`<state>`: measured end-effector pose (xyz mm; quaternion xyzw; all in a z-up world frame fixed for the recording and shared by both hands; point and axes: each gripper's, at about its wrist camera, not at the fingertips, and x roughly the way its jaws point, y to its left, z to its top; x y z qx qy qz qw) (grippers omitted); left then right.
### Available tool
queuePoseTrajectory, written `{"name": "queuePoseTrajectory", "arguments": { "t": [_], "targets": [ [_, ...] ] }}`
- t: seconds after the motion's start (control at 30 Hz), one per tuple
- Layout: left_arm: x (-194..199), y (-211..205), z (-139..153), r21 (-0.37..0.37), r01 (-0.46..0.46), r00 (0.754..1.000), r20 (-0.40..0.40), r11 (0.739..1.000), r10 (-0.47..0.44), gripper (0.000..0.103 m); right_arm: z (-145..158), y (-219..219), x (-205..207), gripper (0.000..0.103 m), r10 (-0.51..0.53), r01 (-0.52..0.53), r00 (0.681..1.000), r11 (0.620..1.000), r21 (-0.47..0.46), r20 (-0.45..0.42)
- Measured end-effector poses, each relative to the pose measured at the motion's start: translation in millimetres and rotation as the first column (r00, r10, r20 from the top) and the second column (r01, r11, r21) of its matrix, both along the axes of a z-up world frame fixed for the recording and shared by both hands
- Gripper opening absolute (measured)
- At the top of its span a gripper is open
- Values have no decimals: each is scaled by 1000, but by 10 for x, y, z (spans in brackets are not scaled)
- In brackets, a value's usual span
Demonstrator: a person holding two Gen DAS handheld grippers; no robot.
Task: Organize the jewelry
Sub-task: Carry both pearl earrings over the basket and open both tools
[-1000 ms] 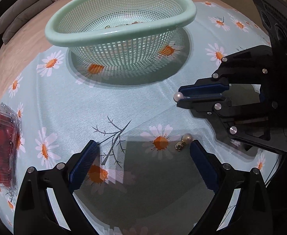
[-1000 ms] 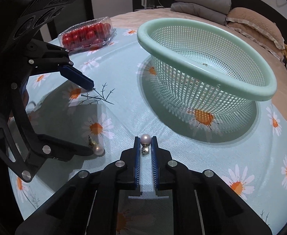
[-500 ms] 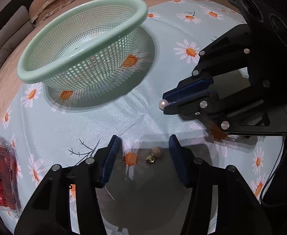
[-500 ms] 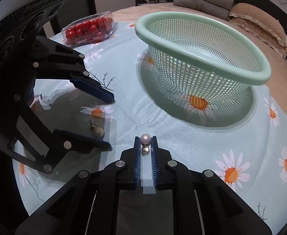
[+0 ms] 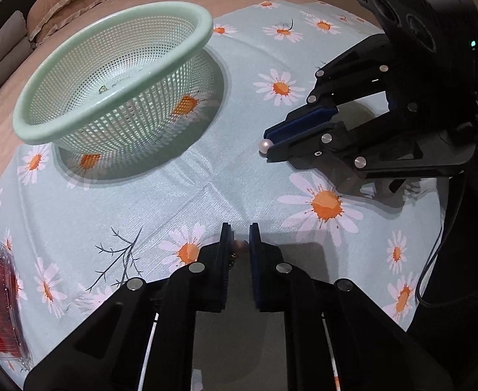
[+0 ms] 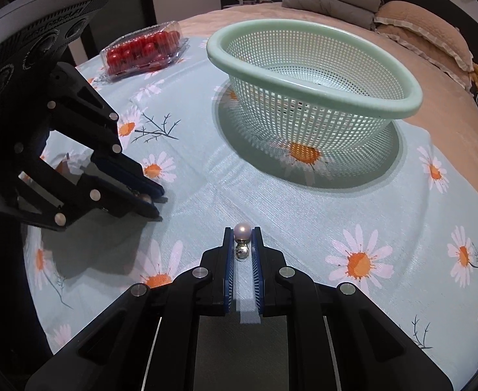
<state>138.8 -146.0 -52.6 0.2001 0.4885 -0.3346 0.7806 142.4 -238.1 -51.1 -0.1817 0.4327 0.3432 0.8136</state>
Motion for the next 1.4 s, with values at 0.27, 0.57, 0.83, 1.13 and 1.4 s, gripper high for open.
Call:
{"name": "queuePoseTrajectory", "arguments": {
  "t": [0.27, 0.57, 0.83, 1.13, 1.4],
  "targets": [
    [47, 229, 422, -129, -79, 994, 61, 989, 88, 12, 373, -166, -92, 10, -15, 11, 998, 997, 71, 61],
    [99, 597, 723, -248, -155, 978, 100, 956, 184, 12, 783, -413, -186, 10, -76, 49, 988, 981, 190, 135],
    [253, 663, 1043, -408, -260, 917, 181, 875, 356, 12, 1024, -455, -89, 10, -219, 145, 952, 939, 313, 216],
    [479, 497, 884, -413, -319, 899, 154, 853, 411, 12, 936, -209, 280, 11, -296, 209, 941, 888, 409, 163],
    [620, 413, 742, -393, -336, 895, 149, 856, 420, 12, 759, -188, 514, 11, -362, 269, 921, 859, 435, 144]
  ]
}}
